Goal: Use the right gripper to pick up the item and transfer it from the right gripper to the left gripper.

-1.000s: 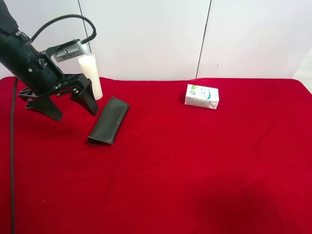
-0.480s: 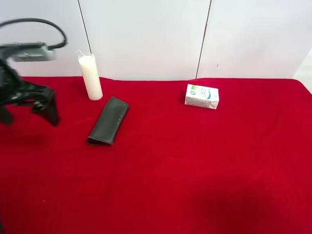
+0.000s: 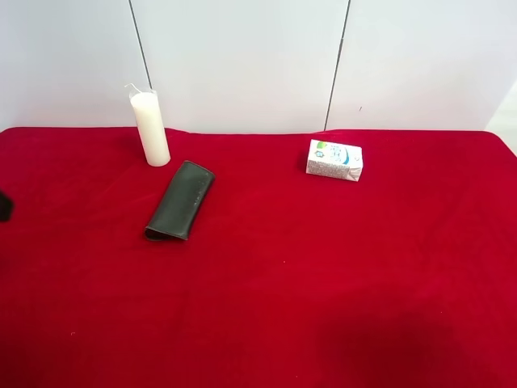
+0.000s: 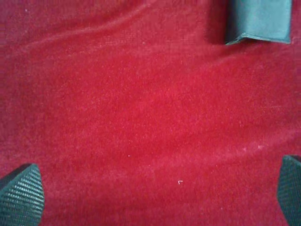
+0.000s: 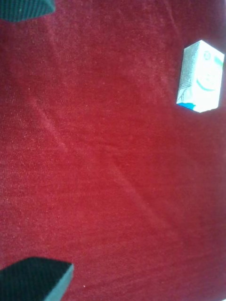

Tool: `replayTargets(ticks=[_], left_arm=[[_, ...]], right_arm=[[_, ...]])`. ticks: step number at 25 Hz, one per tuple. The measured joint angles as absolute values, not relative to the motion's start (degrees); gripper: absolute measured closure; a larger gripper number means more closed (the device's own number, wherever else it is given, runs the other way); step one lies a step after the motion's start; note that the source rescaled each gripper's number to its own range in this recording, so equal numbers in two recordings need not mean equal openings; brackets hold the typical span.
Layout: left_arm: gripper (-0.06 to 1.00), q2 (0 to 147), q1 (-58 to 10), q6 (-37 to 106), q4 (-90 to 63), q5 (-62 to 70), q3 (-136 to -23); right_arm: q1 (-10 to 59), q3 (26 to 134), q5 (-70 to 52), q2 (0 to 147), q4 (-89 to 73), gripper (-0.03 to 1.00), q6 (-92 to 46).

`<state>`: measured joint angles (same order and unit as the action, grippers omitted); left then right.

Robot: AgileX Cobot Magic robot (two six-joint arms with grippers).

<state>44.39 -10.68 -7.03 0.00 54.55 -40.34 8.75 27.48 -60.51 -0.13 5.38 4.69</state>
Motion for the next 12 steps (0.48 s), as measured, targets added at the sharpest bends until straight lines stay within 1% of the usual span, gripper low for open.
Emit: replayTargets(ticks=[3, 8, 12], left_arm=[[-0.05, 36.71, -9.66, -7.09, 0.00, 54.22, -36.64], [-0.05, 24.22, -3.72, -7.09, 0.31, 54.27, -32.45], [-0.05, 16.39, -0.78, -7.09, 0.36, 54.27, -30.91]], right_arm=[[8.75, 27.48, -60.51, -0.13, 5.38, -0.03, 4.69], [8.75, 27.48, -60.51, -0.13, 5.38, -0.03, 4.69], [8.75, 27.48, -60.51, -0.13, 5.38, -0.03, 4.69]])
